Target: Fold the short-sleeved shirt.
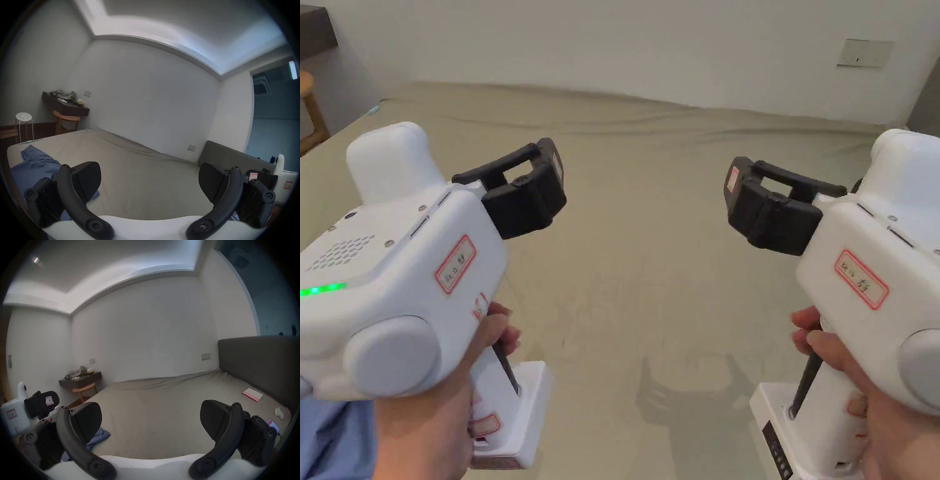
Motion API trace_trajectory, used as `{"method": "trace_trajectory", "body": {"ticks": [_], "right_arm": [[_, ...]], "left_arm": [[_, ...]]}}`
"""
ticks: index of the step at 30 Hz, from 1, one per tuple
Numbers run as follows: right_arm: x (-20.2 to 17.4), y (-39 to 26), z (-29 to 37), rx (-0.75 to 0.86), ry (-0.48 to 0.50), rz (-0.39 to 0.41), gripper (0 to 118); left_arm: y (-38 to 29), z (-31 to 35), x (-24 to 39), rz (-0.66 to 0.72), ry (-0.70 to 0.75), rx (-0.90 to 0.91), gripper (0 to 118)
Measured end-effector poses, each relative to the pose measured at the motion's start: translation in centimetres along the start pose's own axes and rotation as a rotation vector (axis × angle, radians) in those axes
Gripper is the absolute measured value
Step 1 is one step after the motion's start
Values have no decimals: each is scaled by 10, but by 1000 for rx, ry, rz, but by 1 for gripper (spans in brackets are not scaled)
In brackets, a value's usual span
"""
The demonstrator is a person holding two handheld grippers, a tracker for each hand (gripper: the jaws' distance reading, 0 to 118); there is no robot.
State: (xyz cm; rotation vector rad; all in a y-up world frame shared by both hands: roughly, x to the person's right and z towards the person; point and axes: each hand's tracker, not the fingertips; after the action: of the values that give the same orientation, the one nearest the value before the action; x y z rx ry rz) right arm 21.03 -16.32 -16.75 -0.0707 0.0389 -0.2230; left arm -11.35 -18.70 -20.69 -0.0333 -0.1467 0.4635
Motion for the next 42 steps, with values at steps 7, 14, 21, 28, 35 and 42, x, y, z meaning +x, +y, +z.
{"method": "trace_trajectory", "body": {"ticks": [7, 14, 21, 28, 35, 42], "right_arm": [[-38, -9, 9, 88, -71, 326, 118], [-30, -14, 0, 87, -134, 362, 118], [-31, -17, 2, 98, -153, 370, 118], [-33, -11, 8, 87, -100, 313, 89], [-21, -15, 5, 75, -77, 318, 0], [-25, -17, 5, 49, -103, 331, 0]], "left_arm": [[-17, 4, 38, -518, 71, 108, 117], [-27, 5, 50, -610, 78, 77, 117], [-24, 6, 55, -621, 80, 78, 117], [-25, 6, 60, -599, 77, 53, 95], [-29, -2, 60, -593, 18, -1, 0], [-33, -6, 64, -581, 24, -2, 0]]}}
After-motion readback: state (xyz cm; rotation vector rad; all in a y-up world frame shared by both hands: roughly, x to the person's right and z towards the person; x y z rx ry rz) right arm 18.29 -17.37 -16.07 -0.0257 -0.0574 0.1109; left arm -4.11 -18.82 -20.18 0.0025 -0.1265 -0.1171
